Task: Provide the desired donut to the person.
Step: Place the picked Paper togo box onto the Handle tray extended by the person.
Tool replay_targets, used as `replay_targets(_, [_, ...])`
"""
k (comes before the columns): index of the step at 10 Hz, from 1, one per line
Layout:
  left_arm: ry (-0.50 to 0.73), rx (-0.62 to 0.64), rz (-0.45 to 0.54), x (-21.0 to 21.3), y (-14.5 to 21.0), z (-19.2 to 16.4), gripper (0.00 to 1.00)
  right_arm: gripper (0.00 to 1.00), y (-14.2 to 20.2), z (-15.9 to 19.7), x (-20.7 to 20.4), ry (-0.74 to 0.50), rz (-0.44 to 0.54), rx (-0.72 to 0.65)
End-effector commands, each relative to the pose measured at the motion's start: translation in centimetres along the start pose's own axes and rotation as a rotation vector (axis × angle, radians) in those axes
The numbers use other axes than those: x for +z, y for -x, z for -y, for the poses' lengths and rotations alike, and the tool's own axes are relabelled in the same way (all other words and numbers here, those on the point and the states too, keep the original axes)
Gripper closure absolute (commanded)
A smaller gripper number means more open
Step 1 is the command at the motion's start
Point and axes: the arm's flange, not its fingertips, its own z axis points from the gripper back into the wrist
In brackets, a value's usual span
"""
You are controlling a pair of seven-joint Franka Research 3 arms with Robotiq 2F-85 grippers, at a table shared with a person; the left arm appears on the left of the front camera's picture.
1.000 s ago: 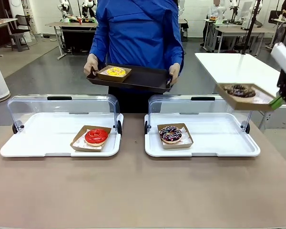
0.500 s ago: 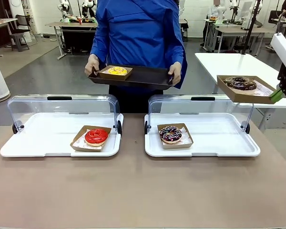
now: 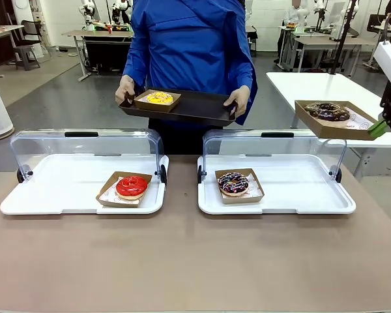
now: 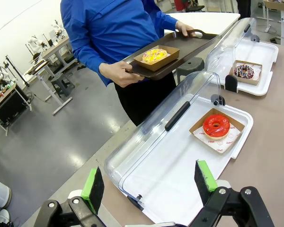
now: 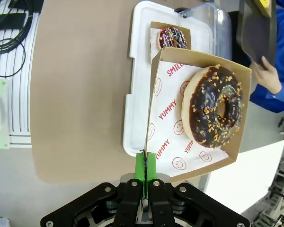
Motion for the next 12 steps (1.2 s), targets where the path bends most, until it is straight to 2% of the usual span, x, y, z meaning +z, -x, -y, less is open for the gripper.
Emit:
replay_targets(1, [-0.009, 0.007, -0.007, -0.04, -0.04, -0.02, 0.00, 1.00, 0.28, -0.21, -0.09, -0.002, -0.026, 0.003])
replay_targets(12, [-0.009, 0.007, -0.007, -0.04, -0.04, -0.02, 0.00, 1.00, 0.28, -0.21, -0.09, -0.002, -0.026, 0.003])
